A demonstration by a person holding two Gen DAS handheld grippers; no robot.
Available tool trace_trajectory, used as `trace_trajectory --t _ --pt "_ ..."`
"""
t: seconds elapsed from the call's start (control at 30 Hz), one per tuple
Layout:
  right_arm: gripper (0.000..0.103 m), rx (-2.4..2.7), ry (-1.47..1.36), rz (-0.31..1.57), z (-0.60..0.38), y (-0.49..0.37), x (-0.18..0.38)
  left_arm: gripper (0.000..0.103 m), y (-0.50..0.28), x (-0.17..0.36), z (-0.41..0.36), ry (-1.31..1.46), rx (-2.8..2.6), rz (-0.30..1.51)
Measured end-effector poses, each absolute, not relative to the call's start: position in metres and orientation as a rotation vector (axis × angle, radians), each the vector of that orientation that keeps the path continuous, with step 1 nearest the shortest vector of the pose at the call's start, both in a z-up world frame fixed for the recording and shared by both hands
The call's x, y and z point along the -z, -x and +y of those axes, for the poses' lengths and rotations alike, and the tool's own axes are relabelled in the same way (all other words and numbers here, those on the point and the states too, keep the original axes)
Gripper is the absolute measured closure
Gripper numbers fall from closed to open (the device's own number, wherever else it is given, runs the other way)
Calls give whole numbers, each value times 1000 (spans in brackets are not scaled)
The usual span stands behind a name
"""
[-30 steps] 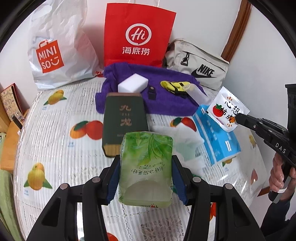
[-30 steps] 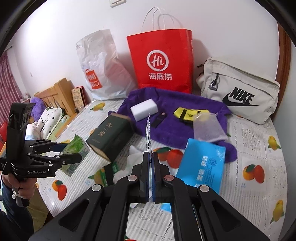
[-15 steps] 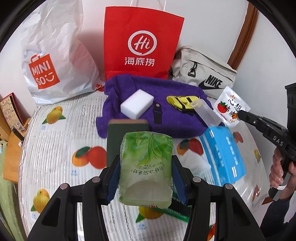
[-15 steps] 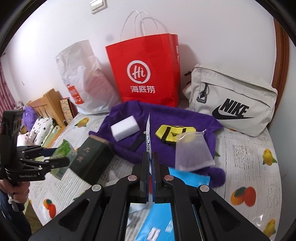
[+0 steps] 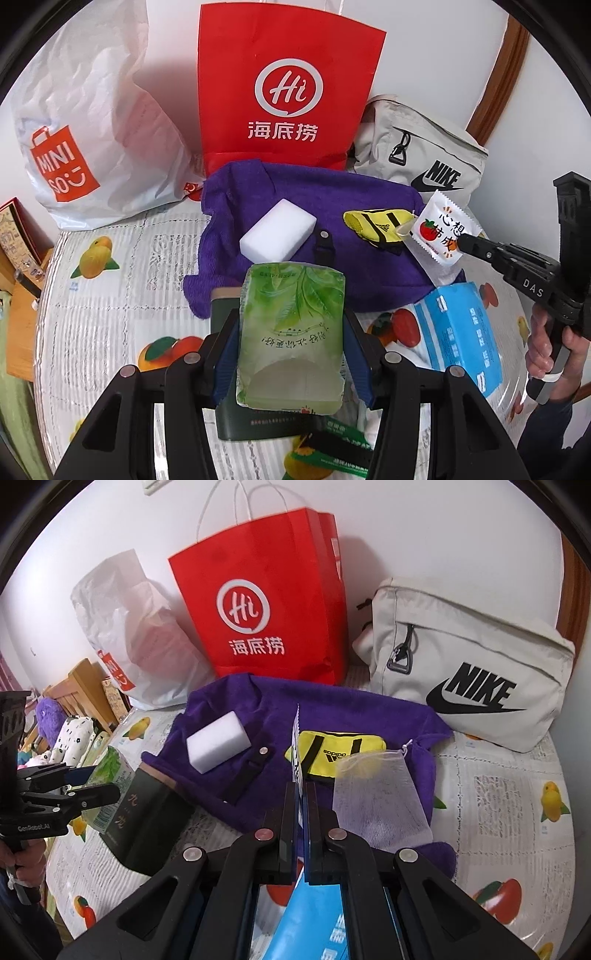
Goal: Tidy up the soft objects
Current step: 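Carry the snack packet with the right tool while the left tool carries the green pouch toward the towel, then lower the snack packet onto the towel and open the right tool while the left tool releases the pouch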
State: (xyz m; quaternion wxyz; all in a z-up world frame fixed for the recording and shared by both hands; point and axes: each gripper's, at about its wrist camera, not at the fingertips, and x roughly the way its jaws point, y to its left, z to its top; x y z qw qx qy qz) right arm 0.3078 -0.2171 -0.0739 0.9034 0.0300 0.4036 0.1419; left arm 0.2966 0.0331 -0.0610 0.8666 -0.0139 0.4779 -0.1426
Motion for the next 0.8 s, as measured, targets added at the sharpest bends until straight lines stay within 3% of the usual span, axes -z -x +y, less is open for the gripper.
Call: trace_trajectory --t 0.8 --pt "97 -264 -152 971 -231 -365 112 53 -363 77 -2 10 341 1036"
